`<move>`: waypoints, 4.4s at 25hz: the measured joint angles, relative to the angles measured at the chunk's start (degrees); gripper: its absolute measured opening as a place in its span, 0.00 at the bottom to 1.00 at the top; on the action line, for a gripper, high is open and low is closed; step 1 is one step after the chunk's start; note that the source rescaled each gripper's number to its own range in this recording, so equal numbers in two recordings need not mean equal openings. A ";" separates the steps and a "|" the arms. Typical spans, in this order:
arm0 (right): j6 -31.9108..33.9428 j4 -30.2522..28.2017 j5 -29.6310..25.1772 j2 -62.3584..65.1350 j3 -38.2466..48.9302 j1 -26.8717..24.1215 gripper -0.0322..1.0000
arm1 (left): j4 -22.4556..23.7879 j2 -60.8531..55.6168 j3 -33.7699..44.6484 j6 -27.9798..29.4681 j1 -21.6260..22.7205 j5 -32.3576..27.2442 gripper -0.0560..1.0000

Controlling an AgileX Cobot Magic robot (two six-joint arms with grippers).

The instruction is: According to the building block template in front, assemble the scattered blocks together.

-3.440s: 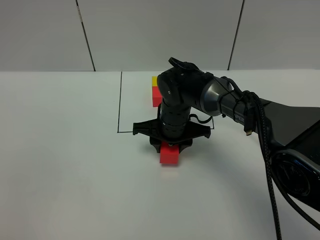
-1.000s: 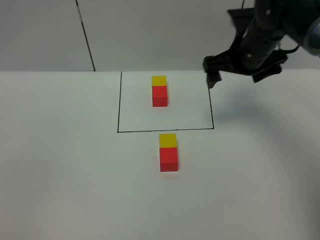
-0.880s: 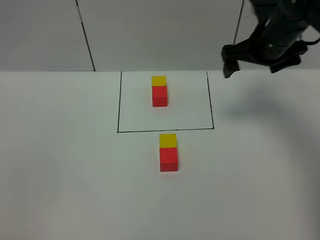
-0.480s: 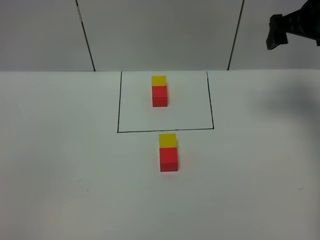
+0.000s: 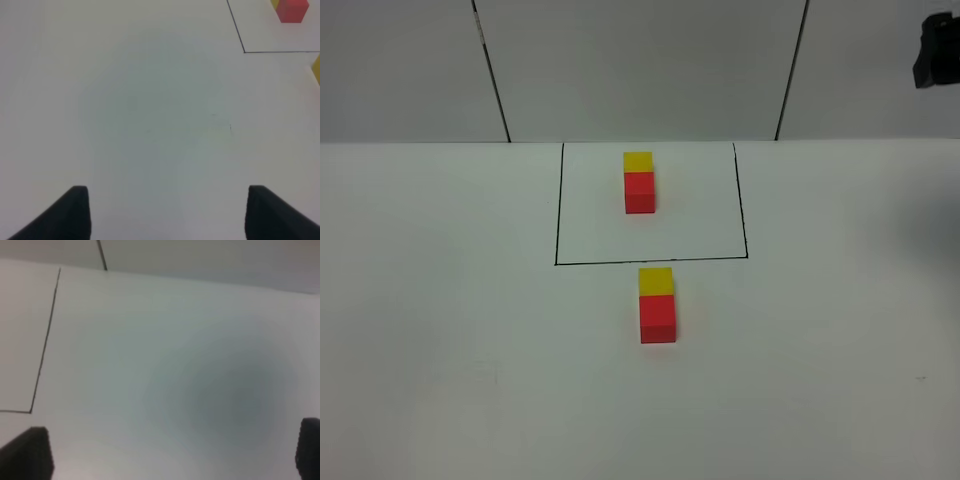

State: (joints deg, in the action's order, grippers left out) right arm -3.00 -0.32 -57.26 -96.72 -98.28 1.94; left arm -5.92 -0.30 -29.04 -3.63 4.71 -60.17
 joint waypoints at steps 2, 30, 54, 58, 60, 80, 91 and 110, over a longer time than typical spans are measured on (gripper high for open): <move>0.39 -0.11 3.30 2.99 5.95 0.00 1.00 | 0.00 0.00 0.00 0.00 0.00 0.00 0.48; 9.57 -5.45 9.23 62.90 60.62 0.00 1.00 | 0.00 0.00 0.00 0.00 0.00 0.00 0.48; 9.77 -3.21 -4.75 96.15 67.99 0.00 1.00 | 0.00 0.00 0.00 0.00 0.00 0.00 0.48; 9.71 -3.16 -6.30 96.15 68.65 0.49 0.99 | 0.00 0.00 0.00 0.00 0.00 0.00 0.48; 9.88 -3.16 -6.07 96.15 68.97 0.54 0.98 | 0.00 0.00 0.00 0.00 0.00 0.00 0.48; 12.38 -4.31 -4.71 96.15 69.67 0.54 0.78 | 0.00 0.00 0.00 0.00 0.00 0.00 0.47; 14.88 -6.21 -4.77 96.15 69.67 -0.83 0.76 | 0.00 0.00 0.00 0.00 0.00 0.00 0.47; 13.52 -6.16 -4.77 96.15 69.67 -0.83 0.52 | 0.00 0.00 0.00 0.00 0.00 0.00 0.47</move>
State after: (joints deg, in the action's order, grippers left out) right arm 10.52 -6.48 -62.04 -0.58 -28.61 1.10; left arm -5.92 -0.30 -29.04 -3.63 4.71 -60.17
